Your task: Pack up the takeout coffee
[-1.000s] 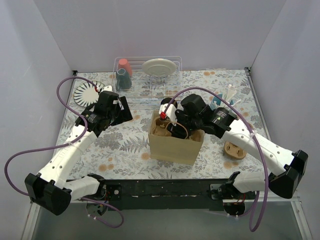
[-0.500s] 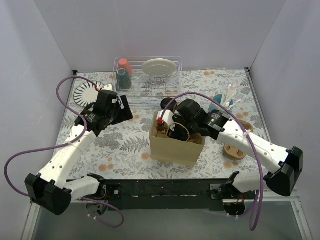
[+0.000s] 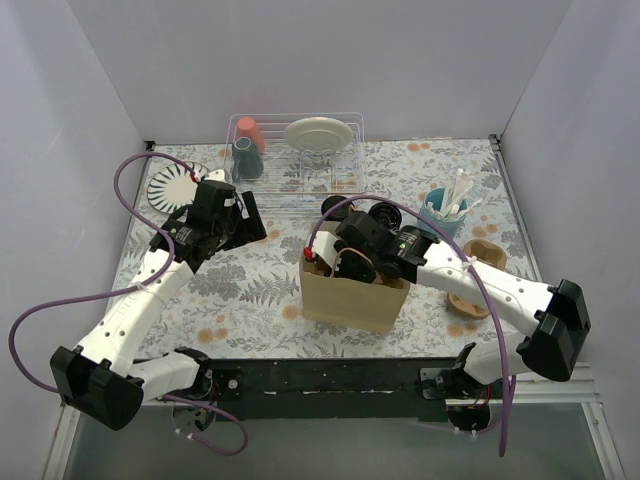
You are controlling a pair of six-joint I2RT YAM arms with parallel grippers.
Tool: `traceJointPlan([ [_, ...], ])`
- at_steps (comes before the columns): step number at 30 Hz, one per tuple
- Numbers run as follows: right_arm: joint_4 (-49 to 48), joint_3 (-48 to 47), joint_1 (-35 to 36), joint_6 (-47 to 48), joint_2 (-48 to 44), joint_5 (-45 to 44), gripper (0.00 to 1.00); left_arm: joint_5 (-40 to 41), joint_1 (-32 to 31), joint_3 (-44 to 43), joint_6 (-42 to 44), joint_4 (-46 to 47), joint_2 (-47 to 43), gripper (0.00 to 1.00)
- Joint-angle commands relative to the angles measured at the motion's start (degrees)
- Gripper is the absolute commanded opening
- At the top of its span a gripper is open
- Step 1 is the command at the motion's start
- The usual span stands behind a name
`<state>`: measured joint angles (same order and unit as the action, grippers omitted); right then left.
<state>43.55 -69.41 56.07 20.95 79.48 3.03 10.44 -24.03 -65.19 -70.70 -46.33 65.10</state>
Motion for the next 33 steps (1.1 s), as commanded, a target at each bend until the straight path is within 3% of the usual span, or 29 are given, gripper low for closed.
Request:
traceJointPlan([
  [1, -2.8, 0.3, 0.5, -1.4, -1.3, -1.0, 0.49, 0.6, 0.5, -0.5, 0.9, -0.6, -0.5, 0.81],
  [11, -4.3, -1.0, 0.5, -2.1, -5.3, -0.8, 0.62, 0.0, 0.6, -2.0, 2.1, -2.4, -1.6, 0.82],
  [16, -4.8, -4.1, 0.5, -4.4, -7.2, -1.1, 0.61, -9.3, 0.6, -4.9, 5.0, 0.0, -4.3, 0.8],
  [22, -5.1, -9.8, 0.5, -9.1, -9.8, -2.5, 0.61, -30.5, 0.5, -7.5, 7.2, 7.7, -7.2, 0.81],
  [28, -5.7, -13.7, 0.5, -13.6, -12.6, -5.0, 0.6, -36.1, 0.1, -10.0, 7.0, 7.7, -3.0, 0.73],
  [33, -10.6, -12.8, 0.5, -18.6, -18.1, -8.4, 0.6, -39.3, -0.9, -6.9, 6.0, 12.1, -2.9, 0.71],
])
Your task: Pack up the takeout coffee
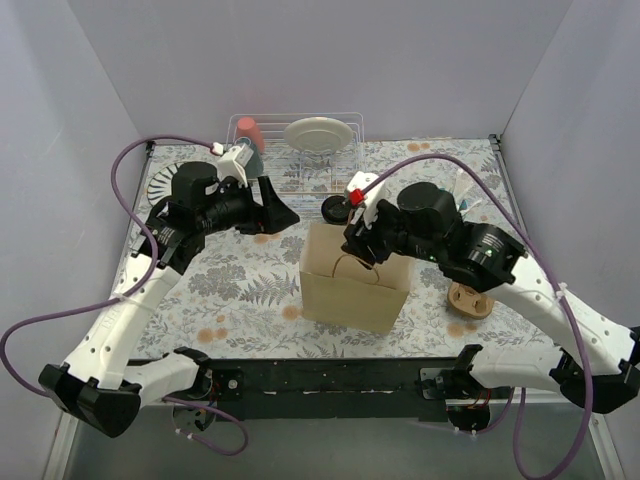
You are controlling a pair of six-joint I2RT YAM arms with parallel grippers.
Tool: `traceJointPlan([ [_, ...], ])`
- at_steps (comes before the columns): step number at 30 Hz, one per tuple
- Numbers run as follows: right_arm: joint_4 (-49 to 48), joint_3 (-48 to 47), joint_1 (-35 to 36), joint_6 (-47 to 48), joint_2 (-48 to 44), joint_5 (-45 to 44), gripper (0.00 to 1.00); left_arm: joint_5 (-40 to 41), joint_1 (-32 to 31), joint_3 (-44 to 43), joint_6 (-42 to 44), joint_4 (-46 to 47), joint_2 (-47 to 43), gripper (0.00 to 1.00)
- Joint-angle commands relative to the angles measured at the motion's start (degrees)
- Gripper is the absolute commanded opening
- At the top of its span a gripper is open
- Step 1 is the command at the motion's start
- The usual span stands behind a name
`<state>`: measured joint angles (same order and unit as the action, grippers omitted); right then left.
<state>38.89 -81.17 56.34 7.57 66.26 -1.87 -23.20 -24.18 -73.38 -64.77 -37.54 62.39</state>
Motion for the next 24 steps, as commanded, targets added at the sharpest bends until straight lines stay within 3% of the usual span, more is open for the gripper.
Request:
traceJointPlan([
  [1, -6.7, -0.8, 0.3, -5.8, -6.9, -3.7, 0.6, -5.7, -1.4, 1.6, -0.2, 3.6, 0.4, 0.7],
  [9, -9.3, 0.3, 0.3, -9.4, -12.2, -9.9, 0.59, -1.5, -7.5, 3.6, 0.0, 4.0, 3.4, 0.66],
  [16, -9.9, 2.5, 0.3, -10.0, -15.6, -14.0, 0.59, 6.5, -11.8, 1.9, 1.0, 0.0, 5.8, 0.36],
  [17, -9.5, 2.5, 0.3, -10.1, -15.8, -14.8, 0.59, 7.4, -12.0, 1.5, 1.1, -0.9, 5.9, 0.25],
  [20, -9.7, 2.3, 0.3, -10.7, -16.2, -18.9, 0.59, 9.8, -12.3, 0.2, 2.0, -2.7, 4.9, 0.04],
  [24, -12.3, 1.4, 0.3, -12.0, -15.5, -25.9, 0.6, 14.6, -12.3, -0.7, 3.6, -5.2, 2.6, 0.0],
])
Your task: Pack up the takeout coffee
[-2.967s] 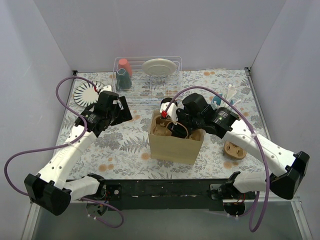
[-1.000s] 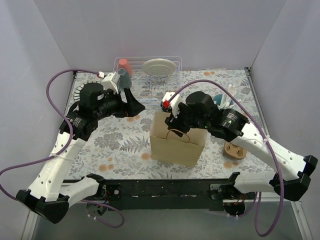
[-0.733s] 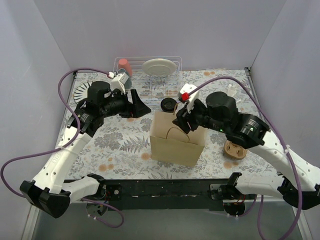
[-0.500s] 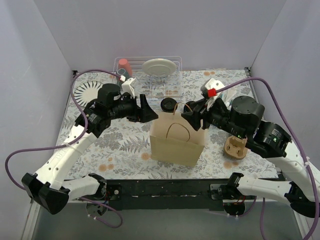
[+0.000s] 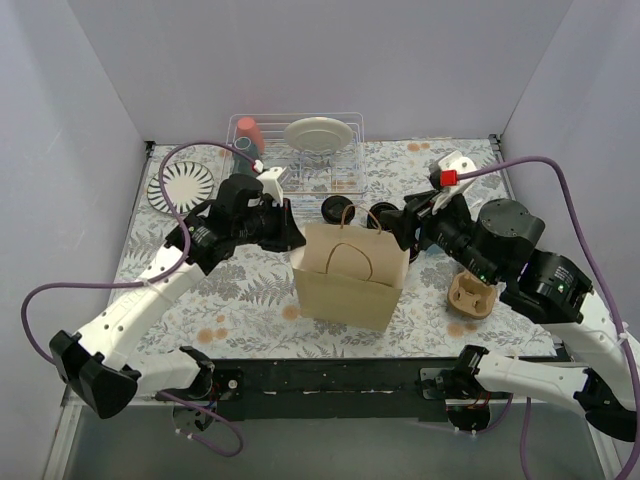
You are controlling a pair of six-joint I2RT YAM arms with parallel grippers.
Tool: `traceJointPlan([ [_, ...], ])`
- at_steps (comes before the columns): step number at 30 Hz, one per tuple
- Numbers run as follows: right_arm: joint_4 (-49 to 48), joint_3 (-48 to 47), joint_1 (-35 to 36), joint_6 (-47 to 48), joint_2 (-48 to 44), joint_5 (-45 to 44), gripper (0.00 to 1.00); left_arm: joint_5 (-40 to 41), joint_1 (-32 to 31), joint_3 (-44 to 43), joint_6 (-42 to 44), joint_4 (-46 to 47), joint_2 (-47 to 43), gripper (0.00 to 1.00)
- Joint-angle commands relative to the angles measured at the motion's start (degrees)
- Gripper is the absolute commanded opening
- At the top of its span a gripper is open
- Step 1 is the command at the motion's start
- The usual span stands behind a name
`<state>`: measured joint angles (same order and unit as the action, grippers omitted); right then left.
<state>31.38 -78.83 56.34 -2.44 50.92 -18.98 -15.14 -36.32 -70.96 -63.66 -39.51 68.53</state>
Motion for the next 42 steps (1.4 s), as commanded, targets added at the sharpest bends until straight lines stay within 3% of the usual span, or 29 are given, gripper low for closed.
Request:
traceJointPlan([
  [1, -5.4, -1.3, 0.3, -2.1, 0.9, -10.9, 0.6, 7.2, -0.2, -3.5, 2.7, -4.9, -4.6, 0.0],
  [9, -6.2, -9.2, 0.3, -3.4, 10.5, -20.7, 0.63, 9.9, -0.2, -4.8, 3.7, -13.8, -11.9, 0.0],
  [13, 0.3, -12.9, -1.3, -7.6, 19.3, -25.1, 0.63, 10.1, -0.2, -1.2, 0.5, -14.5, -14.7, 0.0],
  [17, 6.4, -17.4, -9.5, -11.2, 24.8, -12.5, 0.63, 13.2, -0.2, 2.9, -2.1, -14.3, -18.6, 0.0],
  [22, 5.4, -17.0, -19.8, -10.8, 29.1, 2.3, 0.65, 21.7, -0.2, 5.9, -3.9, -14.7, -23.4, 0.01],
  [30, 2.6, -16.5, -23.2, -9.3, 38.0, 10.5, 0.67, 27.2, -0.2, 7.9, -5.5, -17.5, -23.0, 0.07],
  [33, 1.6, -15.8, -23.2, -9.9, 40.8, 13.4, 0.68, 28.4, -0.2, 8.5, -6.0, -17.9, -23.4, 0.15],
  [34, 0.4, -15.0, -23.2, -10.5, 41.4, 15.4, 0.69, 28.4, -0.2, 8.6, -6.6, -18.1, -23.4, 0.26],
  [37, -0.8, -14.8, -23.1, -11.1, 44.1, 17.9, 0.71, 28.4, -0.2, 8.3, -8.2, -19.4, -23.1, 0.41],
  [38, -0.9, -15.1, -23.1, -11.1, 45.0, 18.1, 0.71, 28.1, -0.2, 8.2, -8.5, -19.4, -23.3, 0.54],
  [41, -0.2, -16.5, -23.0, -10.5, 48.1, 18.5, 0.72, 28.1, -0.2, 6.8, -10.2, -20.5, -23.7, 0.74],
  [42, -0.1, -16.8, -22.9, -10.1, 49.4, 18.4, 0.75, 28.2, -0.2, 5.6, -10.7, -21.7, -23.7, 0.76],
])
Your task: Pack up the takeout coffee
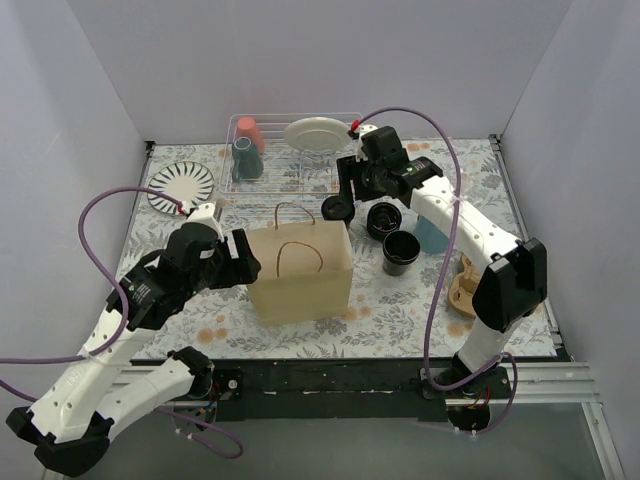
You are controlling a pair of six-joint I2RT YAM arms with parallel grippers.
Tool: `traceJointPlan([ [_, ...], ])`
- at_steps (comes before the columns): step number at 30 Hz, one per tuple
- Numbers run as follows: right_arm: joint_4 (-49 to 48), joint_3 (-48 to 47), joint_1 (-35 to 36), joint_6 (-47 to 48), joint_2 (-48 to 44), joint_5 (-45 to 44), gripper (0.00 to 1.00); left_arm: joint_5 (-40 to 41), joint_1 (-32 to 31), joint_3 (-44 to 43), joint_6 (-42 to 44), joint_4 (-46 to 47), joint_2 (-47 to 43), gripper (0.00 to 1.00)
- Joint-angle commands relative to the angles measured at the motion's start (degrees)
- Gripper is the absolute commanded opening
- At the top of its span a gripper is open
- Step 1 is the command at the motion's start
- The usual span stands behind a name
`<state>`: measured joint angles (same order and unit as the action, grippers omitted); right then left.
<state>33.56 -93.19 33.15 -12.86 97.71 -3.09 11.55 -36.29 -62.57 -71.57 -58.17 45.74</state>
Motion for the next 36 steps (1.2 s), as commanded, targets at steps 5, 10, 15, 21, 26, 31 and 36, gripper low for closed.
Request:
traceJointPlan([
  [5, -0.5, -5.9, 0.8, 2.2, 7.4, 1.1, 0.78, 2.0, -0.3, -6.6, -5.3, -4.8, -1.3, 0.87],
  [10, 1.2, -11.0, 1.0, 3.2, 12.8, 0.7, 0.78, 3.4, -0.2, -10.2, -6.6, -6.6, -1.7, 0.93],
  [15, 2.6, -13.3, 1.5, 3.1, 16.1, -0.5, 0.78, 6.5, -0.2, -11.7, -6.7, -10.2, -0.6, 0.94],
  [21, 4.0, -14.0, 3.3, 3.7, 18.8, -5.7, 0.78, 8.2, -0.2, -14.6, -6.0, -12.1, 0.8, 0.93],
  [26, 4.4, -12.6, 3.8, 3.5, 19.3, -9.0, 0.73, 9.8, -0.2, -17.7, -5.4, -13.8, 2.6, 0.93],
  [31, 6.4, -13.2, 3.7, 3.5, 19.4, -11.2, 0.67, 10.6, -0.2, -19.1, -5.2, -13.7, 2.7, 0.93],
  [36, 4.7, -11.8, 3.8, 3.1, 16.3, -7.5, 0.72, 10.1, -0.2, -18.8, -5.2, -13.1, 3.1, 0.93],
])
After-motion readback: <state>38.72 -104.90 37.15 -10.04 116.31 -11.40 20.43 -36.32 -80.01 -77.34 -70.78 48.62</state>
